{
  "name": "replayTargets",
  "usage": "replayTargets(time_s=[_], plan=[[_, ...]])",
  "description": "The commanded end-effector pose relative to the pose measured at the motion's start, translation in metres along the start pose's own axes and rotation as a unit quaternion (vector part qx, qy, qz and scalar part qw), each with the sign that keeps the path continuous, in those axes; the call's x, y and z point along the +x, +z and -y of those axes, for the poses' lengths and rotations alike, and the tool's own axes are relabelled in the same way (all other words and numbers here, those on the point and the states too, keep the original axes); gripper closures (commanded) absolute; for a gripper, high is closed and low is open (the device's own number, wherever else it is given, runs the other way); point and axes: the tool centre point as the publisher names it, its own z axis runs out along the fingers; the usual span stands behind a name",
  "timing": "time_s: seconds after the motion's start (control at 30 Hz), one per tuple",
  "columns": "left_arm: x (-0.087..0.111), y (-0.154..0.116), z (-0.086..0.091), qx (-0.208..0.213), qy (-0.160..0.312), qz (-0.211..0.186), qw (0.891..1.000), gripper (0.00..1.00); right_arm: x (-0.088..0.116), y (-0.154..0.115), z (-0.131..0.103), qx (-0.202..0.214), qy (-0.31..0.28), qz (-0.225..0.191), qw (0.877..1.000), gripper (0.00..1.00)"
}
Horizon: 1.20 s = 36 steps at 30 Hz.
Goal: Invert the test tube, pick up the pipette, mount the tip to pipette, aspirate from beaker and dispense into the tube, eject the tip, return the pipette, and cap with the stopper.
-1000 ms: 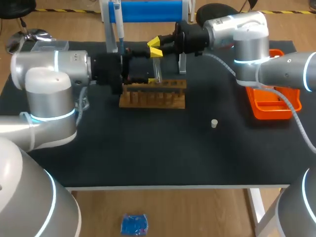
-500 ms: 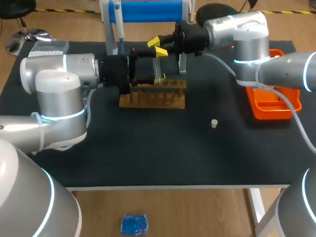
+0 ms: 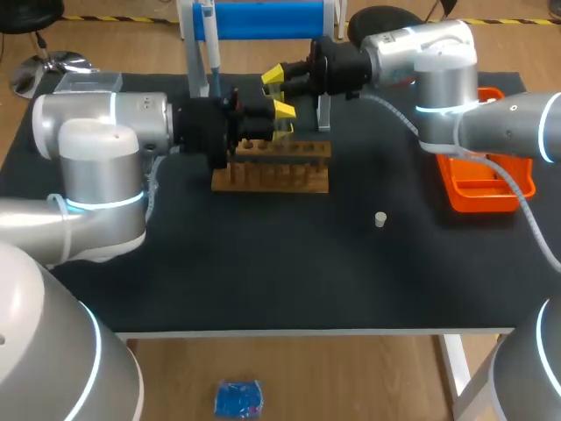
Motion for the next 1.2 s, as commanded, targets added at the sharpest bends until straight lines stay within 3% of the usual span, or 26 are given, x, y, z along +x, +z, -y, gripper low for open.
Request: replayTargets(time_s=[0.03,0.13,0.2,0.23,0.27,1.2], plan=[[-0.0031,0.0022,-0.0041,0.013,0.003,-0.004,1.0,1.0,-0.0008,0.0,0.0005,-0.001,-0.001,0.002,1.0,1.0],[-0.0031,0.0022,-0.0041,0.013,0.003,-0.005,1.0,1.0,-0.0008,0.0,0.0005,-0.001,-0.001,0.002,1.0,1.0],[-0.0031,0.0022,-0.0041,0.013,0.003,-0.005,1.0,1.0,-0.0008,0.0,0.0005,-0.001,-0.001,0.002,1.0,0.79],[-0.0031,0.0022,-0.0041,0.013,0.003,-0.005,1.0,1.0,-0.0008,0.0,0.0005,-0.001,-0.001,0.002,1.0,0.19],[-0.0031,0.0022,-0.0041,0.013,0.003,-0.005,1.0,1.0,-0.0008,0.0,0.0005,-0.001,-0.001,0.002,1.0,0.0],[-0.0031,0.0022,-0.0041,0.013,0.003,-0.005,1.0,1.0,-0.0022,-0.0046,0.0019,-0.007,-0.011,0.0,1.0,0.0]])
